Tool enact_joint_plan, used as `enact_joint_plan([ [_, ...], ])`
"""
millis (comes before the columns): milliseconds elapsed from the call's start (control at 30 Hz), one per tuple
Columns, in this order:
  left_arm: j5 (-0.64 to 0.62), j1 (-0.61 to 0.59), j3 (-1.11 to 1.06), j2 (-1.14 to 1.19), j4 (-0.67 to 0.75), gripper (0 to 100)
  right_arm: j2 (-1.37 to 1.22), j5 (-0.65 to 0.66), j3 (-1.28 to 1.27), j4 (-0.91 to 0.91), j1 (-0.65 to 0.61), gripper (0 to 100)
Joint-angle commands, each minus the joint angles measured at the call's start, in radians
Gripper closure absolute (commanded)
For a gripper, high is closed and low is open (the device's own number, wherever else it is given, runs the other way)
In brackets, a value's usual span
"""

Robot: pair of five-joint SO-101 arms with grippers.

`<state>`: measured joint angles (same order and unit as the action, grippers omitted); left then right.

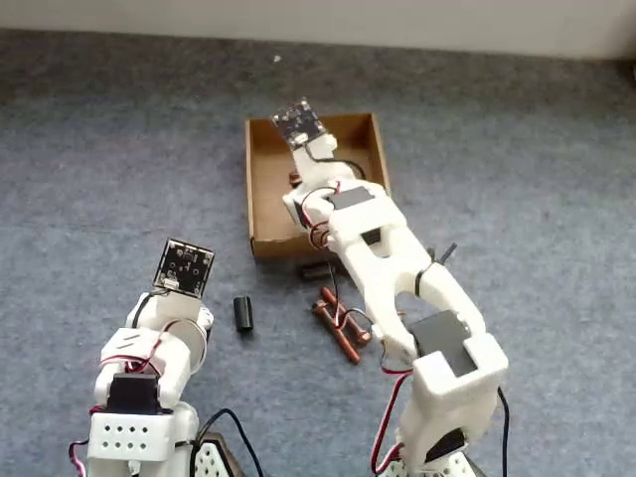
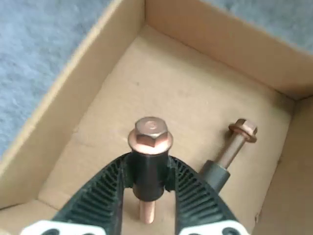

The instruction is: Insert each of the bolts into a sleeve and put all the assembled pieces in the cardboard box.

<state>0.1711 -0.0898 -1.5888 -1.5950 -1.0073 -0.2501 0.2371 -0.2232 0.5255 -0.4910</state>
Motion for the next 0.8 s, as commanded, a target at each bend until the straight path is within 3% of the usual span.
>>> enact_joint_plan([
  [0, 0.015, -0.007, 0.004, -0.005, 0.018, 99, 0.025, 0.006, 0.081, -0.028, 0.022, 92.8],
  [133, 0.015, -0.007, 0.004, -0.005, 0.018, 99, 0.027, 0.008, 0.082, 0.027, 0.024, 83.3],
  [333, 0.015, -0.008, 0.004, -0.005, 0.018, 99, 0.070, 0.009, 0.079, 0.058, 0.019, 83.2],
  [467, 0.015, -0.015, 0.008, -0.005, 0.021, 99, 0.166, 0.008, 0.081, 0.197, 0.016, 83.2],
  [767, 0.009, -0.165, 0.047, -0.005, 0.049, 99, 0.346, 0.003, 0.079, 0.507, -0.059, 83.2],
])
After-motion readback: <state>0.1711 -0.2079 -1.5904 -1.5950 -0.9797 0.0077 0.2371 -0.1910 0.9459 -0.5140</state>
